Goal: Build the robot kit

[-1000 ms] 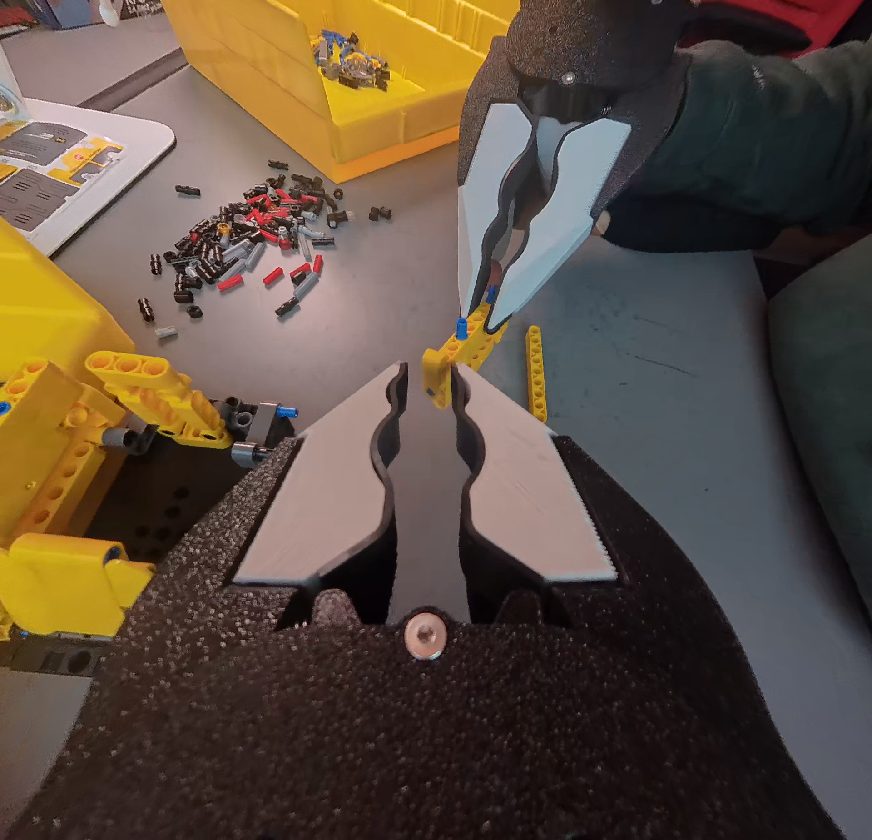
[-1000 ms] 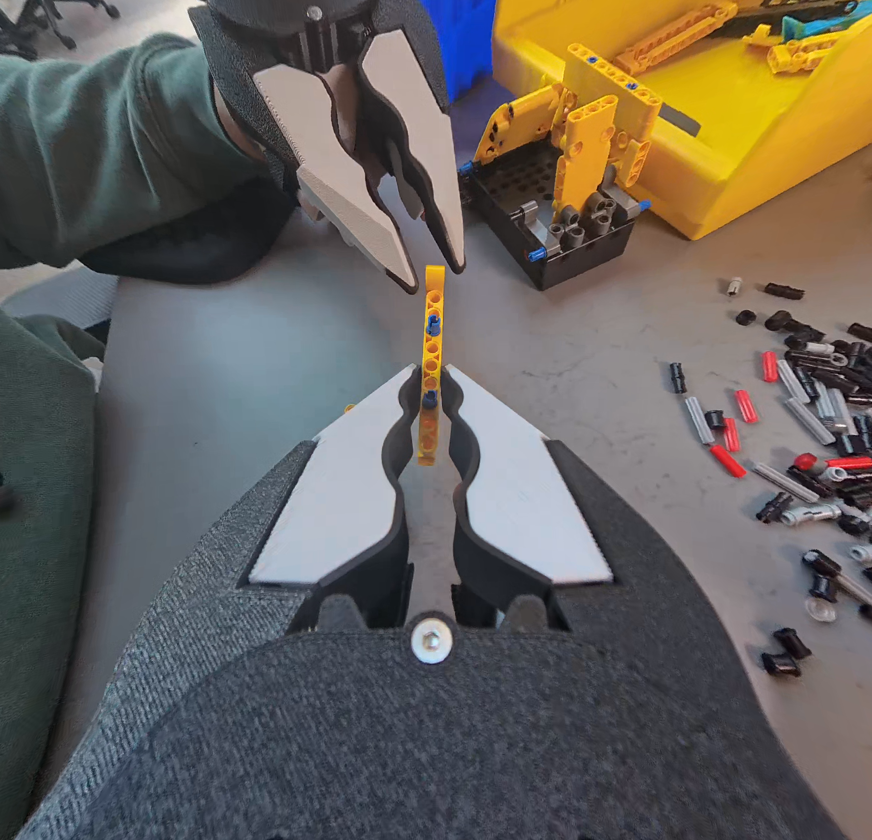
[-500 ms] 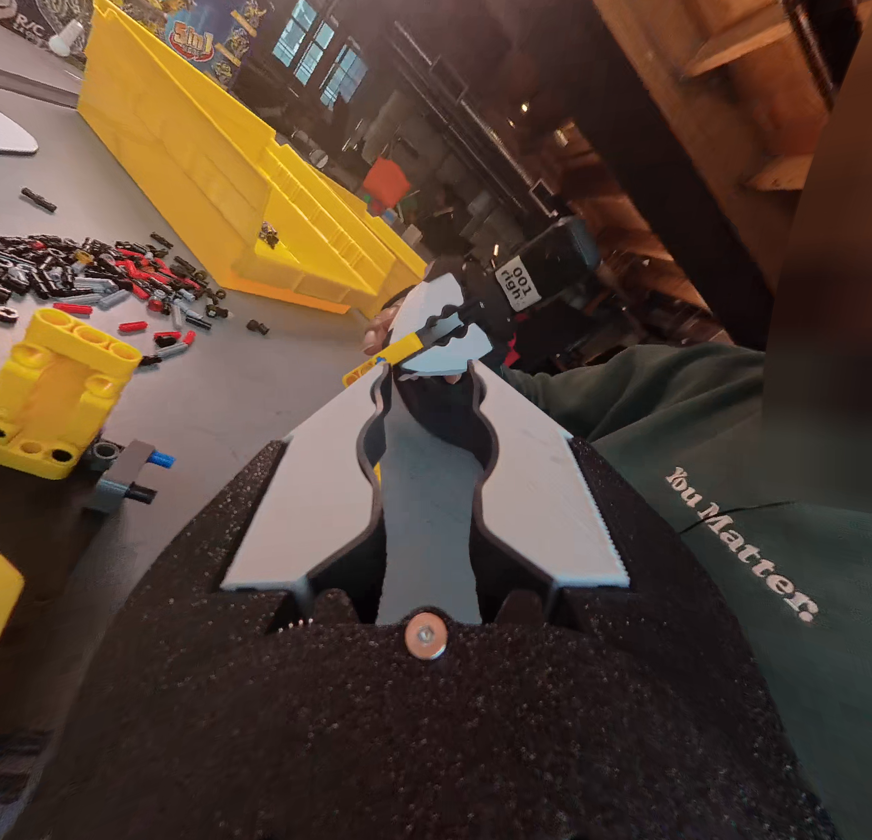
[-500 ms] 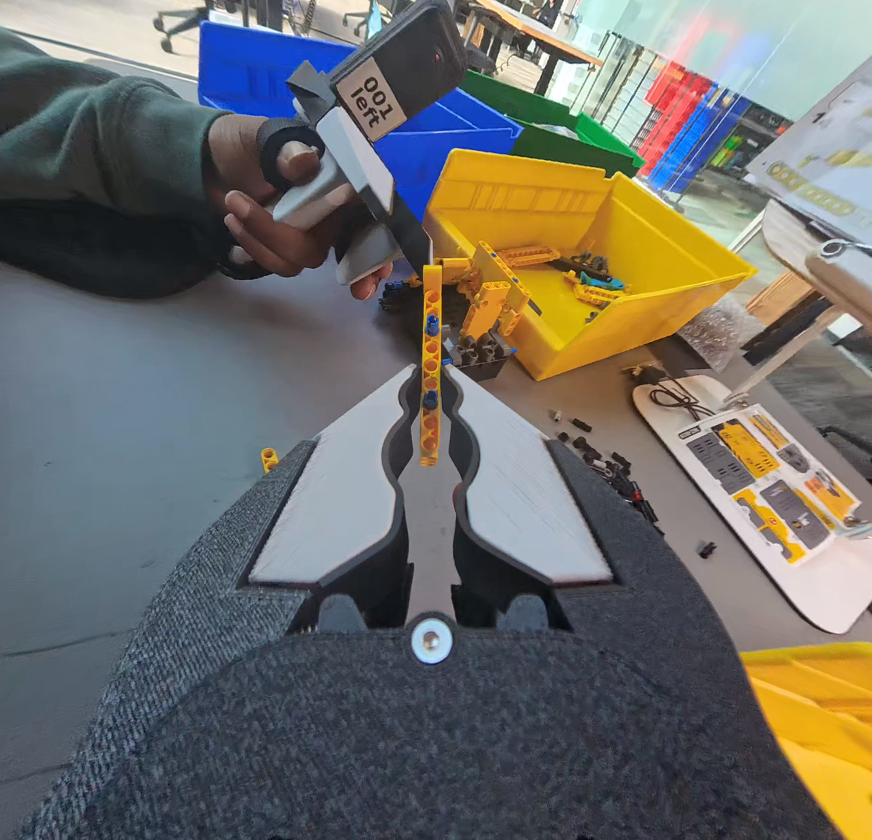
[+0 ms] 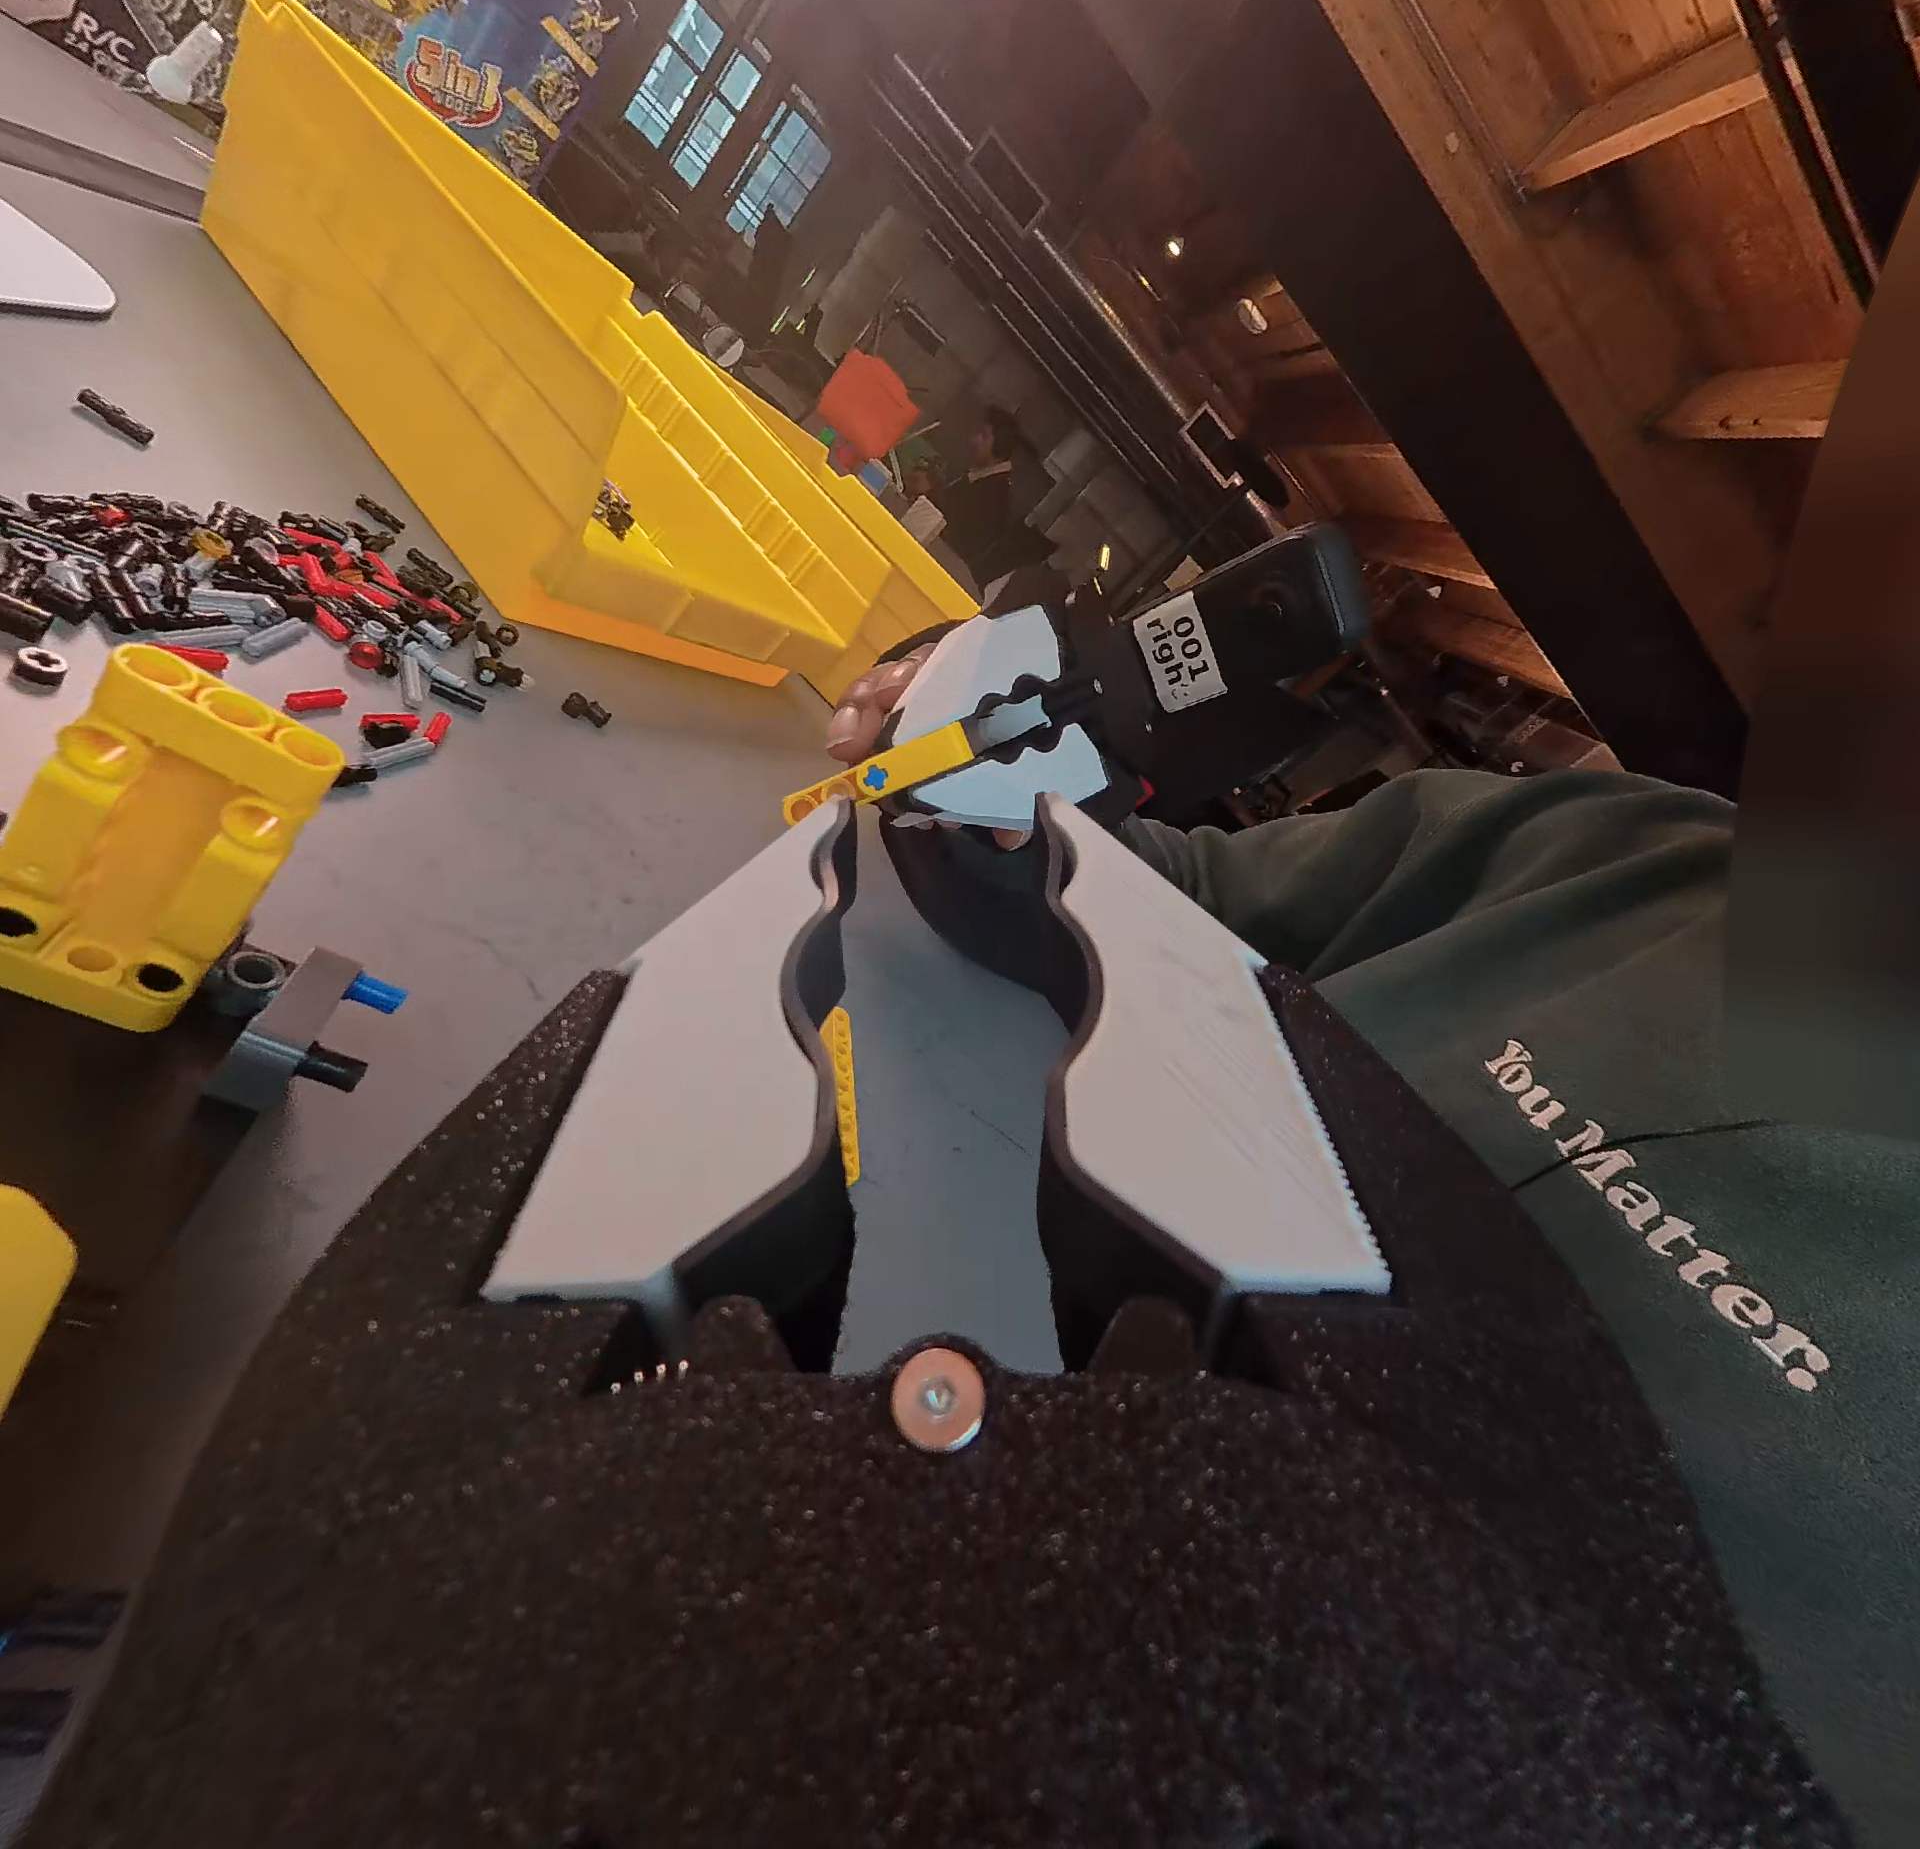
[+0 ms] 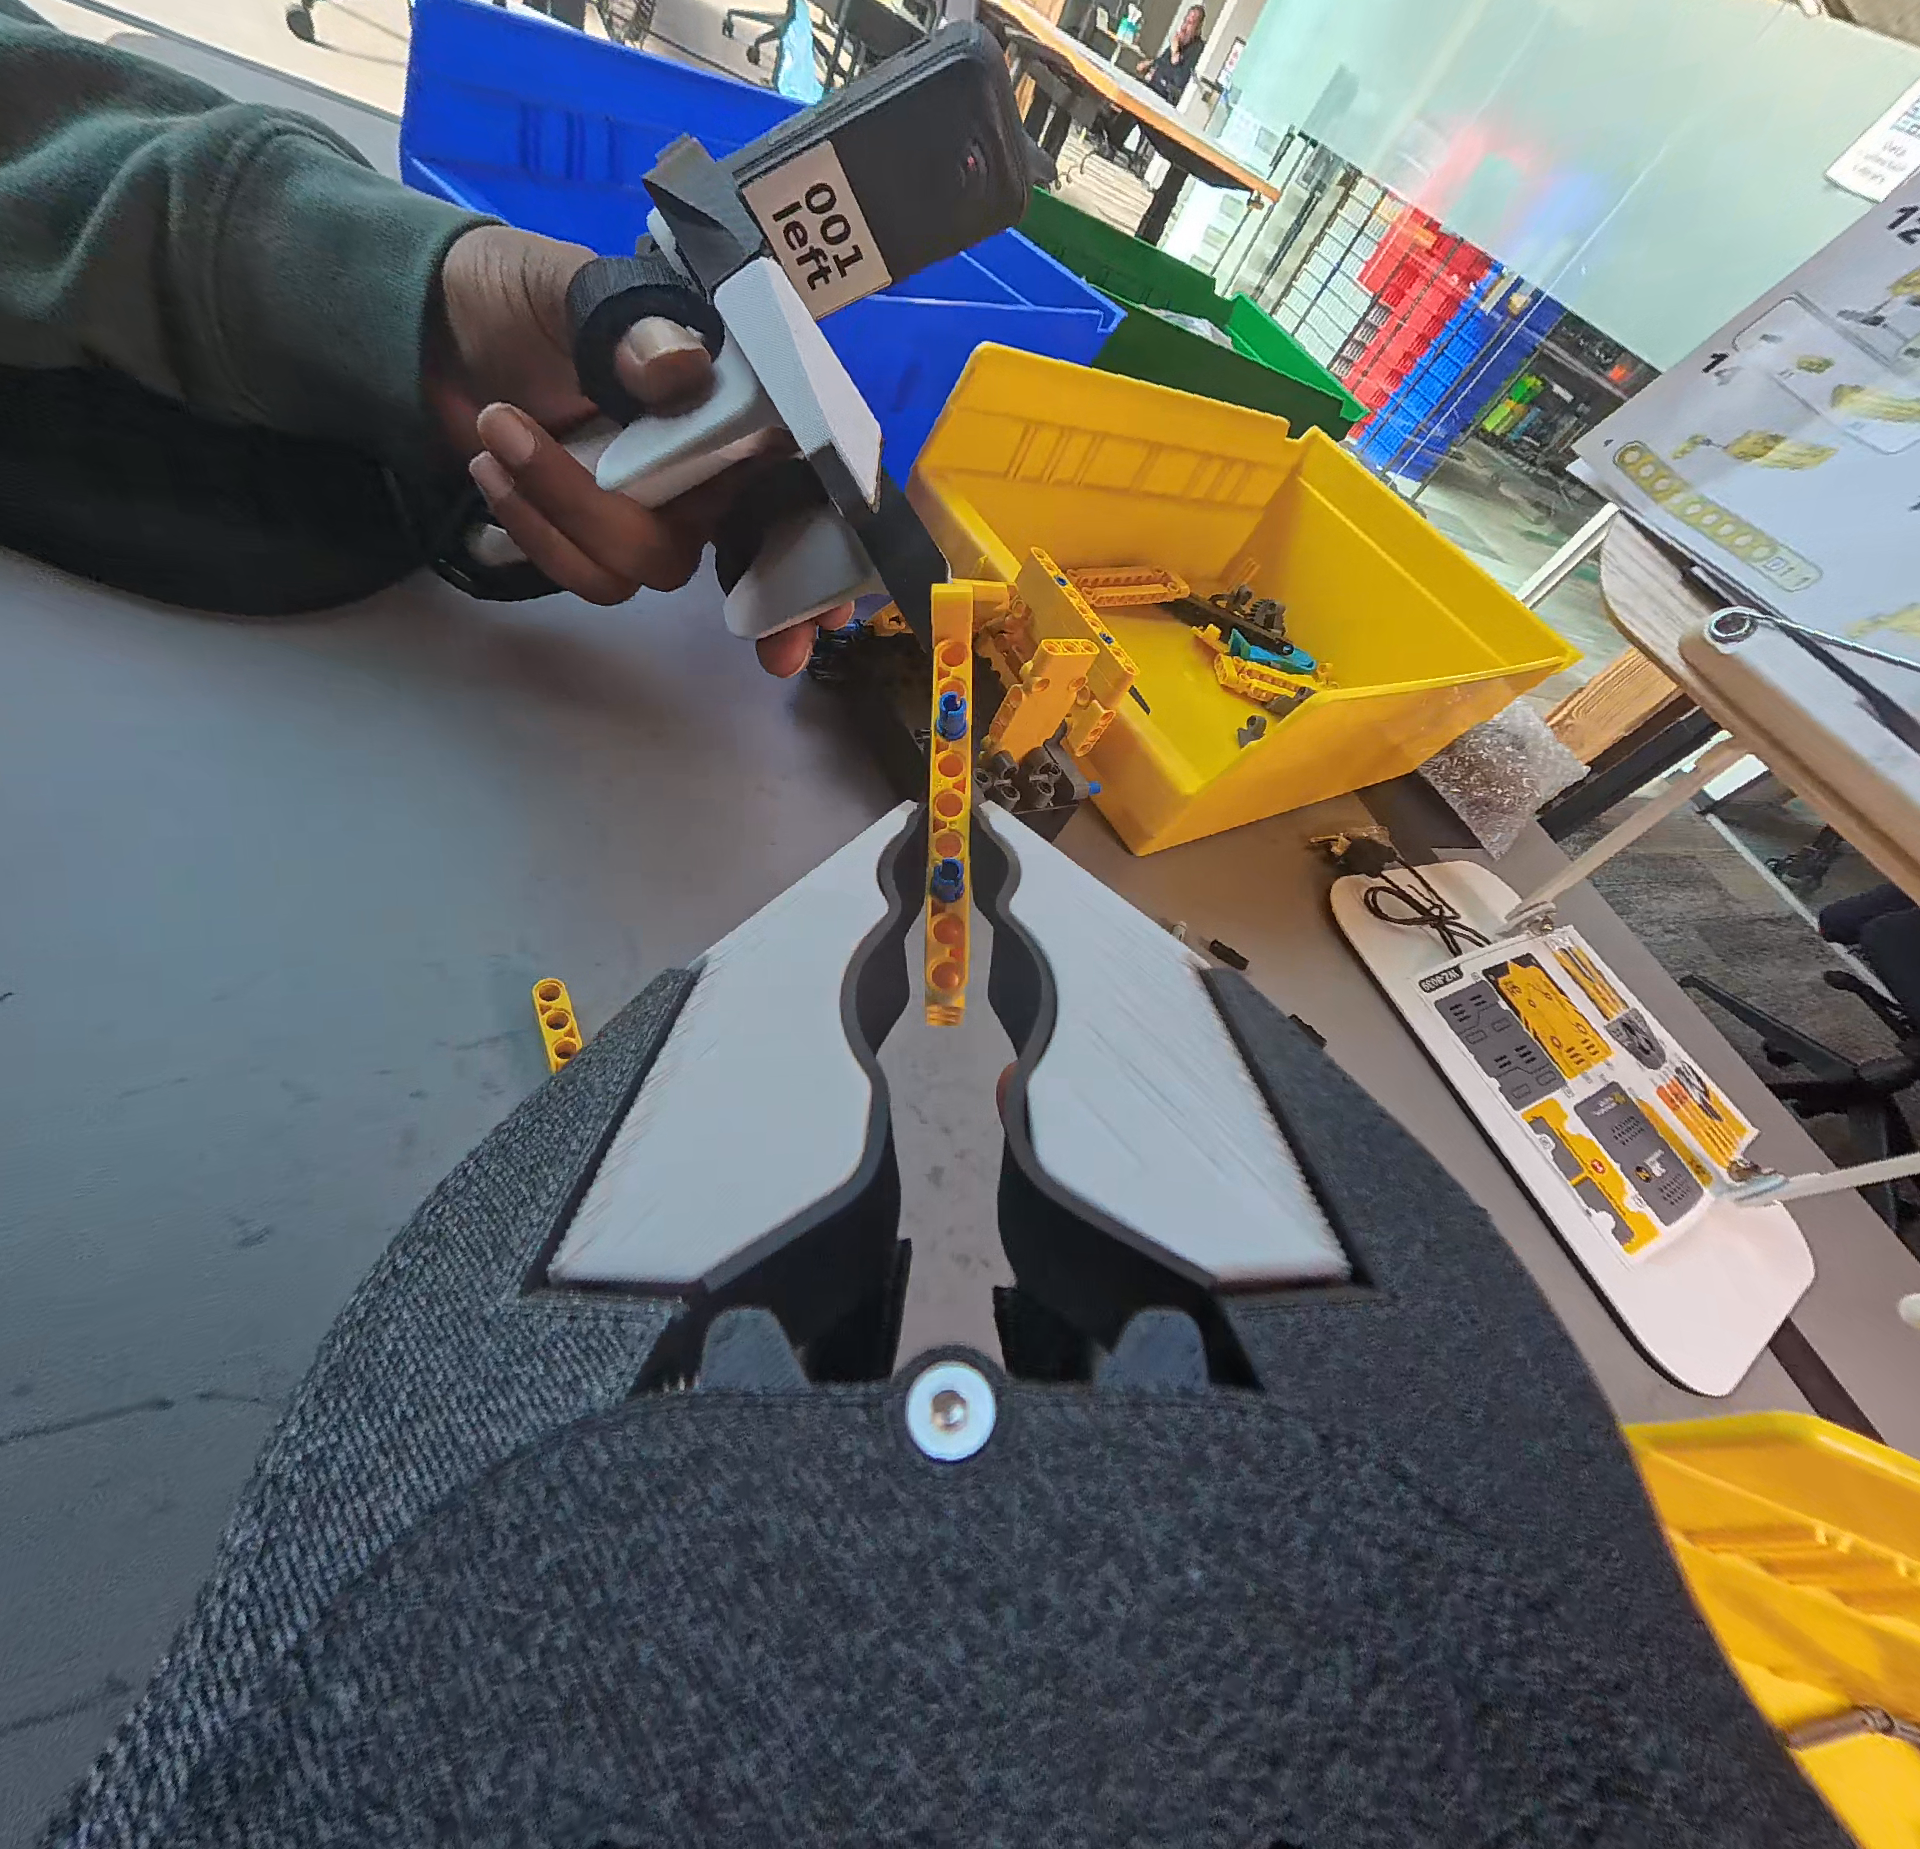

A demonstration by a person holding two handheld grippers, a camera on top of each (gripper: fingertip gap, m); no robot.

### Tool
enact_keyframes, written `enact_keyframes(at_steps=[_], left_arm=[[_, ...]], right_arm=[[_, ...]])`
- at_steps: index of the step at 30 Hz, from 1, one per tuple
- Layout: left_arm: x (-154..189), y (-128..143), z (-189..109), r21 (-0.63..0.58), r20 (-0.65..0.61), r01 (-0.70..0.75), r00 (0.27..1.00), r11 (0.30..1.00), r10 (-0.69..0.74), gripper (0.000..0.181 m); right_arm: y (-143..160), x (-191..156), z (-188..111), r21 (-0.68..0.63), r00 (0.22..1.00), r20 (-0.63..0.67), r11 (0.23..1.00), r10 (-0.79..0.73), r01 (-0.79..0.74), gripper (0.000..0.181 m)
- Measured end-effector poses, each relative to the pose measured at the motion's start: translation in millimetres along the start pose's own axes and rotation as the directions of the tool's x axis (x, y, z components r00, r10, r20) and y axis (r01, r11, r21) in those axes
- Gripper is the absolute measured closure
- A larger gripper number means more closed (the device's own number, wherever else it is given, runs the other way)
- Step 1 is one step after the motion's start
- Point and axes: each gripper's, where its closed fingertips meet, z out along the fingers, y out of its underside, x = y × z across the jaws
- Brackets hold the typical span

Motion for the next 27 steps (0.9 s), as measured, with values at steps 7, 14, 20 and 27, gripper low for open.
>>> enact_keyframes(at_steps=[7,14,20,27], left_arm=[[-0.7,3.5,2.1,-0.026,0.026,-0.048,0.998,0.999,0.049,0.149],[25.0,7.2,8.5,-0.051,-0.040,-0.219,0.975,0.974,0.218,0.154],[32.3,7.8,9.1,-0.049,-0.068,-0.236,0.970,0.971,0.232,0.161],[31.0,8.1,9.0,-0.054,-0.058,-0.235,0.971,0.971,0.231,0.171]], right_arm=[[-12.2,-1.5,-3.9,0.076,0.992,0.054,0.990,0.114,-0.118,0.174],[-37.4,-13.6,-18.3,0.031,0.559,0.530,0.644,0.637,-0.764,0.174],[-35.4,-15.2,-16.2,-0.044,0.393,0.596,0.517,0.701,-0.855,0.175],[-33.0,-14.9,-14.4,-0.058,0.372,0.591,0.498,0.715,-0.865,0.175]])
